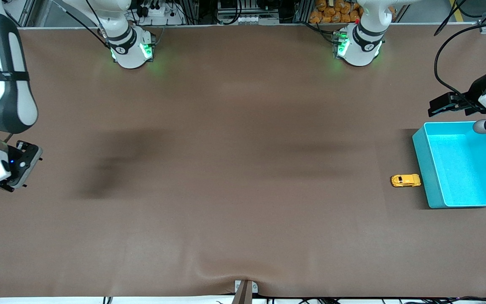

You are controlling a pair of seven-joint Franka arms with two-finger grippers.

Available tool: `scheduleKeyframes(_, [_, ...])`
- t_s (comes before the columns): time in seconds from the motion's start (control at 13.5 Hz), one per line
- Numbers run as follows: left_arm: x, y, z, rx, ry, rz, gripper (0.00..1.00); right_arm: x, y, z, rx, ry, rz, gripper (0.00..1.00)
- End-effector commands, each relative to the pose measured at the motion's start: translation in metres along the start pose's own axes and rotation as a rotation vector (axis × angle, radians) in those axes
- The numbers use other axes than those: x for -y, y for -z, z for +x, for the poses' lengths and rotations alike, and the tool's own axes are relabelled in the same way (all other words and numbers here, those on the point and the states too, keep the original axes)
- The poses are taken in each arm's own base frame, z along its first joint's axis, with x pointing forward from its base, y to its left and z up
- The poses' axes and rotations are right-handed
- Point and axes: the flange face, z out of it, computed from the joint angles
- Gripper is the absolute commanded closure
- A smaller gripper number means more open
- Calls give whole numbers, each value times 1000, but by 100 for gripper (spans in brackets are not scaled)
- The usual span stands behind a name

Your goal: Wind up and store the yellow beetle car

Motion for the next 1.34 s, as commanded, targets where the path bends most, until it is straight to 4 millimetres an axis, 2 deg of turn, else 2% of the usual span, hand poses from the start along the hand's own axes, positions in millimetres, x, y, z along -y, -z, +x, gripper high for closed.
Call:
scheduleKeyframes(0.0, [4, -15, 2, 8, 107, -6, 0, -14, 22, -3, -88, -51, -25, 0])
scheduleKeyframes(0.15, [3, -31, 8, -3, 252, -11, 0, -21, 51, 3, -84, -142, -28, 0])
scheduleKeyframes(0.3, [3, -46, 10, 8, 425, -10, 0, -26, 90, 20, -79, -237, -32, 0])
scheduleKeyframes(0.37, [2, -50, 11, 3, 508, -15, 0, -27, 106, 25, -77, -322, -24, 0])
scheduleKeyframes(0.52, [2, -74, 19, -5, 673, -21, 0, -24, 143, 33, -66, -528, -6, 0])
scheduleKeyframes(0.59, [1, -87, 22, -12, 752, -26, 0, -23, 157, 30, -76, -633, 6, 0])
scheduleKeyframes(0.74, [2, -112, 32, -14, 913, -33, 0, -20, 174, 36, -77, -766, 15, 0])
scheduleKeyframes(0.82, [8, -127, 42, -7, 991, -36, 0, -19, 181, 43, -84, -819, 7, 0])
scheduleKeyframes(0.97, [23, -156, 62, -6, 1149, -53, 0, -15, 203, 44, -100, -891, -15, 0])
scheduleKeyframes(1.19, [43, -201, 88, -6, 1335, -77, 0, -9, 223, 29, -97, -933, -28, 0])
scheduleKeyframes(1.26, [46, -217, 96, -8, 1436, -88, 0, -5, 239, 23, -105, -933, -46, 0])
